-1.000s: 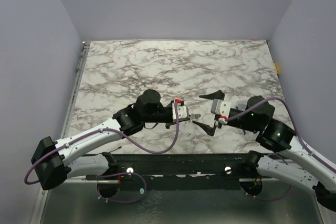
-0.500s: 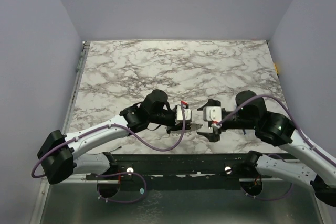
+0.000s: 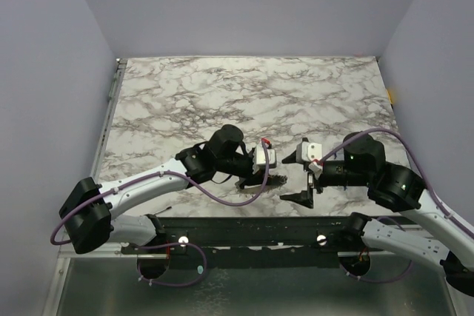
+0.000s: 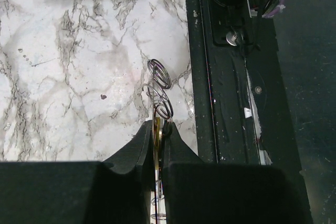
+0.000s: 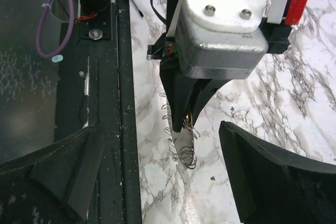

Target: Put the keys on the keyring

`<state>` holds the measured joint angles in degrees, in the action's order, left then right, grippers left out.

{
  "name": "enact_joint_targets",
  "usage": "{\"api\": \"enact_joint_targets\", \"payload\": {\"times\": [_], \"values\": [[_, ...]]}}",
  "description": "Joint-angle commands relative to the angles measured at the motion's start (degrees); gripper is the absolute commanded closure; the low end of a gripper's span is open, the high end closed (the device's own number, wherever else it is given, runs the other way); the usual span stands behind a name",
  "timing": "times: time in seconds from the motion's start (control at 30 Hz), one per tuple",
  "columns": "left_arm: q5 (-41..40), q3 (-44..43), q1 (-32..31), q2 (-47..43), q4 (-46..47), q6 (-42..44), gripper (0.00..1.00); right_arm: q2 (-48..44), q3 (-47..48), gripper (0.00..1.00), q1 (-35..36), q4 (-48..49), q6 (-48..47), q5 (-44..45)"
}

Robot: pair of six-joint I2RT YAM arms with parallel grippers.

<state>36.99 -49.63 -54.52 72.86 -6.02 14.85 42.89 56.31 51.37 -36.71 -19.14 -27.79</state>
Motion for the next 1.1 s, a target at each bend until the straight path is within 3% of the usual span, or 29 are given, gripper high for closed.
{"api": "enact_joint_targets", "payload": {"times": [0.0, 0.13, 0.27, 0.43, 0.63, 0.77, 1.07], "values": [[2.2, -1.4, -0.3, -2.0, 0.0, 0.4, 1.00, -0.1, -2.3, 0.00, 0.1, -2.1, -2.7, -0.7], [2.8, -1.6, -0.3, -1.8, -0.4, 0.6, 1.00, 0.8, -3.9, 0.05, 0.2, -0.8, -7.0, 1.1], [3.3, -1.5, -0.5, -1.8, -0.4, 0.8, 1.00, 3.2, -4.2, 0.32, 0.2, 1.9, -9.8, 2.6], [3.3, -1.3, -0.8, -2.0, -0.4, 0.9, 1.00, 5.9, -5.0, 0.46, 0.2, 5.1, -11.8, 4.2], [3.4, -1.2, -1.1, -2.0, -0.4, 1.1, 1.00, 6.5, -6.8, 0.54, 0.2, 7.5, -12.6, 5.0], [3.2, -1.2, -1.2, -2.2, -0.4, 1.2, 1.00, 6.3, -7.0, 0.64, 0.1, 7.0, -12.8, 5.4], [3.0, -1.2, -1.2, -2.0, -0.5, 1.2, 1.00, 3.6, -7.8, 0.61, 0.2, 5.4, -13.3, 6.7]]}}
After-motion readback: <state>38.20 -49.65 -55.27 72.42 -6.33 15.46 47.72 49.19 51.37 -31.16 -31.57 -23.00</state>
